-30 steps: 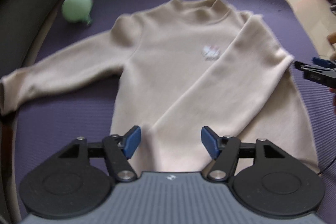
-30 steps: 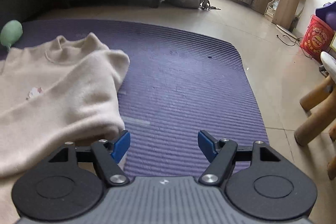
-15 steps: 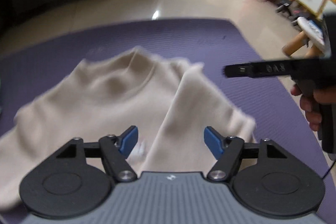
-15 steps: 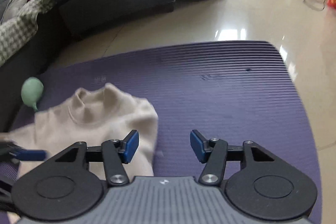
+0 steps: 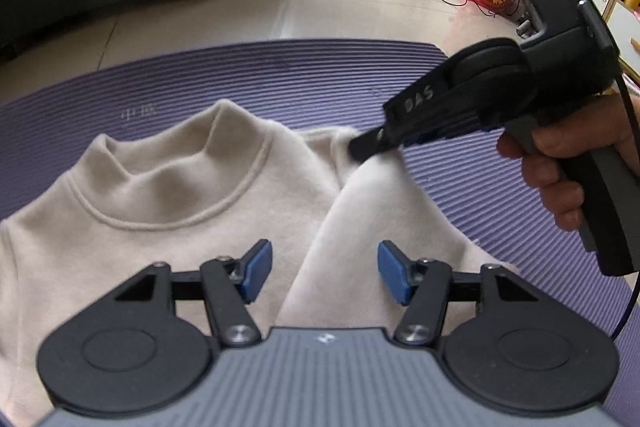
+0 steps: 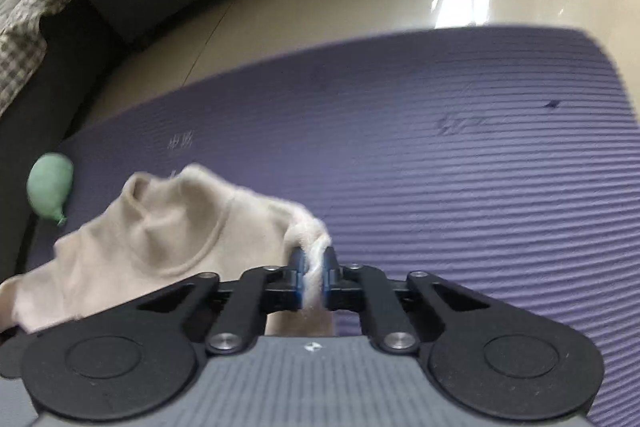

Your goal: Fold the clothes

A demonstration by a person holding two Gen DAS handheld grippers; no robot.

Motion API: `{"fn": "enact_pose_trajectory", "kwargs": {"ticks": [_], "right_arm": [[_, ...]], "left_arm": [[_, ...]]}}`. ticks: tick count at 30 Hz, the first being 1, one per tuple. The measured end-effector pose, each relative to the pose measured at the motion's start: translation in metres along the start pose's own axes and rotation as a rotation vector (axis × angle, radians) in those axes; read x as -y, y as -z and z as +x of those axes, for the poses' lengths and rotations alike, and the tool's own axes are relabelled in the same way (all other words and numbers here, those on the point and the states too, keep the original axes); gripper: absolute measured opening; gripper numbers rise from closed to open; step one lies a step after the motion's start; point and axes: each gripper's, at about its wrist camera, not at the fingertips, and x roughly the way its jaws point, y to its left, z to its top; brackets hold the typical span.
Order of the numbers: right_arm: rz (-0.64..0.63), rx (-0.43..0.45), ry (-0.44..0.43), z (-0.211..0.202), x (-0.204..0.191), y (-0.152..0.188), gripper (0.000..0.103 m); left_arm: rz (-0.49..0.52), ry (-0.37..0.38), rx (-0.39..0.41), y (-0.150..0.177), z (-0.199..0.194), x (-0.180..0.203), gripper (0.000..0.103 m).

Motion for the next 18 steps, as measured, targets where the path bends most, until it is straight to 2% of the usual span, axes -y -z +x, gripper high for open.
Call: {"fn": "enact_pose_trajectory", "kwargs": {"ticks": [2, 7, 9, 10, 12, 18], "right_arm": [[-0.017, 0.019, 0.049, 0.005, -0.002, 0.005, 0.006], [-0.022, 0.026, 0.053, 0.008, -0.002, 0.000, 0.010], [-0.016, 0.047, 0.060, -0.004, -0.002, 0.000, 0.029], [-0.008, 0.068, 0.061, -0.013, 0.000, 0.001, 0.032], [-0.012, 0.090, 0.053, -0.029, 0.002, 0.004, 0.033], [-0.076, 0.067, 0.005, -0.072, 0.003, 0.042, 0.033]], "left_arm": [[0.004, -0.013, -0.014, 0.001, 0.006, 0.002, 0.061], [0.068, -0.060, -0.003, 0.007, 0.013, 0.011, 0.065], [0.050, -0.059, -0.007, 0.006, 0.011, 0.010, 0.064], [0.030, -0.057, -0.008, 0.005, 0.009, 0.008, 0.064], [0.011, -0.058, -0.002, 0.003, 0.002, 0.005, 0.064], [0.003, -0.032, 0.018, 0.000, -0.016, 0.004, 0.061]]}}
